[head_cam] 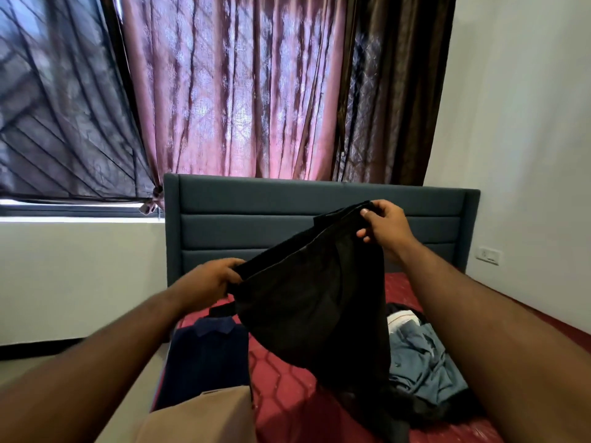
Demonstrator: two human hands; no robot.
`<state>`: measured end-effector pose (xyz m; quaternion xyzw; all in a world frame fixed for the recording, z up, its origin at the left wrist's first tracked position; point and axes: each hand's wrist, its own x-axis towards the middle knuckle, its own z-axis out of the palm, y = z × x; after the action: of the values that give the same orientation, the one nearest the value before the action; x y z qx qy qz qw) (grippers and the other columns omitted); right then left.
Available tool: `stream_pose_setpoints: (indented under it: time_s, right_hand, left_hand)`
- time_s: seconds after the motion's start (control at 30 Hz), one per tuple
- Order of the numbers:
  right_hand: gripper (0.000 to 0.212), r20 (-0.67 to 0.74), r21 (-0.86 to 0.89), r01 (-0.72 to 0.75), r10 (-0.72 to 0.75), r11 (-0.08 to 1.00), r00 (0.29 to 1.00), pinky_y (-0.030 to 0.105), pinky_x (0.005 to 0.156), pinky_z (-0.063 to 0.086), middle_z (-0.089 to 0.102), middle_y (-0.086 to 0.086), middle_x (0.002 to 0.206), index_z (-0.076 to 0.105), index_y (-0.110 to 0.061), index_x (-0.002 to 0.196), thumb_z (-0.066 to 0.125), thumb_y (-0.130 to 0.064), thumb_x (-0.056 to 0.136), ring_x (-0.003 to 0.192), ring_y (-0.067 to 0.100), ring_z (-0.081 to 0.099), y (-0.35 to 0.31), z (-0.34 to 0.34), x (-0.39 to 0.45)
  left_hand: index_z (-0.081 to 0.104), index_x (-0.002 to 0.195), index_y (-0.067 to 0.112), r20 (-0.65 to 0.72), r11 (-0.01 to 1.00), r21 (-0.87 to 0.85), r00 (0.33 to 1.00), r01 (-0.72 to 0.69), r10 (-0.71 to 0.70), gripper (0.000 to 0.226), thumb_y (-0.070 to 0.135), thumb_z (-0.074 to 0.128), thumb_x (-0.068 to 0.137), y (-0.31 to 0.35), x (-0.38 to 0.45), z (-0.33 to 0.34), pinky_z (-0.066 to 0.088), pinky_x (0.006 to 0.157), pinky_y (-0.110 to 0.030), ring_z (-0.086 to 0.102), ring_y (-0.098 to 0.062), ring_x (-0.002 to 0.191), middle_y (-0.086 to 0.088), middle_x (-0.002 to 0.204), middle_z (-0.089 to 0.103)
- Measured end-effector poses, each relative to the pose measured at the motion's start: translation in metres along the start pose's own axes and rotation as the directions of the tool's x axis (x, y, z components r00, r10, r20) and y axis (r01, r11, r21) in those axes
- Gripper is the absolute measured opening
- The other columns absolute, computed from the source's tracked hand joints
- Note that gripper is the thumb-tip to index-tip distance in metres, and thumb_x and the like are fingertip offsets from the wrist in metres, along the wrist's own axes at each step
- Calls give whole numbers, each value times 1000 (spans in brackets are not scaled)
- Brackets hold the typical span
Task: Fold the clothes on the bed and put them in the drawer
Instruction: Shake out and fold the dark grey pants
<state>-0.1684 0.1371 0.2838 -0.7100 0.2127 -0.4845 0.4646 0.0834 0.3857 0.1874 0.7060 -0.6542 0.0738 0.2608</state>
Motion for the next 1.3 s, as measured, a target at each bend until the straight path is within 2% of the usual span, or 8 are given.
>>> stream_pose_setpoints:
  time_s: [0.23, 0.33, 0.47, 0.67, 0.83, 1.1, 1.2, 1.3]
  right_hand:
    - [38, 295, -235, 292, -218, 927, 930, 22, 59, 56, 51, 10, 112, 64, -22, 111, 37, 3, 100, 52, 8, 59, -14, -20, 2]
    - [31, 426, -445, 561, -386, 698, 818, 12, 72, 50, 46, 10, 104, 68, -17, 114, 48, 0, 98, 75, 3, 59, -22, -31, 4]
    - [39, 626, -479, 770, -451, 421, 636, 2, 88, 34, 46, 6, 101, 65, -18, 126, 67, -8, 88, 90, 6, 48, -27, -43, 7]
    - [23, 160, -494, 522, -517, 696, 841, 5, 75, 47, 73, 4, 105, 73, -17, 112, 67, -21, 90, 88, -4, 62, -55, -54, 13]
    - [24, 337, -312, 376, -269, 872, 902, 18, 40, 46, 72, -6, 80, 72, -11, 113, 66, -10, 89, 45, 5, 57, -83, -44, -6]
    - [37, 546, -355, 239, -7, 904, 838, 30, 54, 59, 73, 14, 95, 68, -20, 113, 70, -1, 82, 52, 20, 63, -117, -51, -22]
    - [45, 449, -330, 255, -87, 909, 889, 30, 50, 58, 70, 17, 98, 63, -18, 120, 71, 1, 81, 49, 18, 61, -130, -49, -27]
    - [44, 267, -237, 268, -203, 934, 942, 30, 51, 58, 69, 20, 91, 61, -5, 121, 72, 4, 79, 47, 16, 62, -155, -52, -31]
  left_hand:
    - [58, 112, 28, 110, 924, 315, 959, 215, -260, 94, 100, 28, 58, 8, 12, -68, 48, 90, -36, 61, -18, 102, 7, 110, 62]
    - [65, 98, 26, -35, 919, 309, 968, 245, -247, 47, 67, 67, 75, 12, 19, -84, 50, 79, -33, 66, -24, 96, 0, 101, 68]
    - [65, 80, 27, -262, 952, -272, 940, 144, -217, 21, 9, 70, 89, 25, 30, -94, 56, 51, -43, 63, -17, 50, -5, 71, 64]
    - [65, 93, 22, -188, 952, -258, 958, 164, -216, 26, -4, 60, 91, 32, 37, -116, 58, 51, -41, 68, -22, 56, -1, 99, 62]
    - [62, 106, 23, -110, 922, 90, 924, 376, -366, 21, 7, 57, 93, 33, 39, -134, 49, 39, -28, 69, -22, 55, -2, 85, 63]
    - [60, 100, 25, -206, 861, 343, 925, 375, -321, 13, 32, 59, 89, 39, 35, -135, 45, 45, -19, 68, -19, 60, -1, 88, 67]
    - [67, 90, 17, -367, 935, 120, 890, 335, -271, 14, 24, 74, 80, 30, 33, -137, 47, 65, -31, 66, -26, 81, -6, 85, 69]
    - [66, 76, 16, -511, 949, -251, 806, 194, -299, 17, 21, 77, 63, 39, 36, -153, 47, 65, -33, 60, -21, 67, -8, 69, 65]
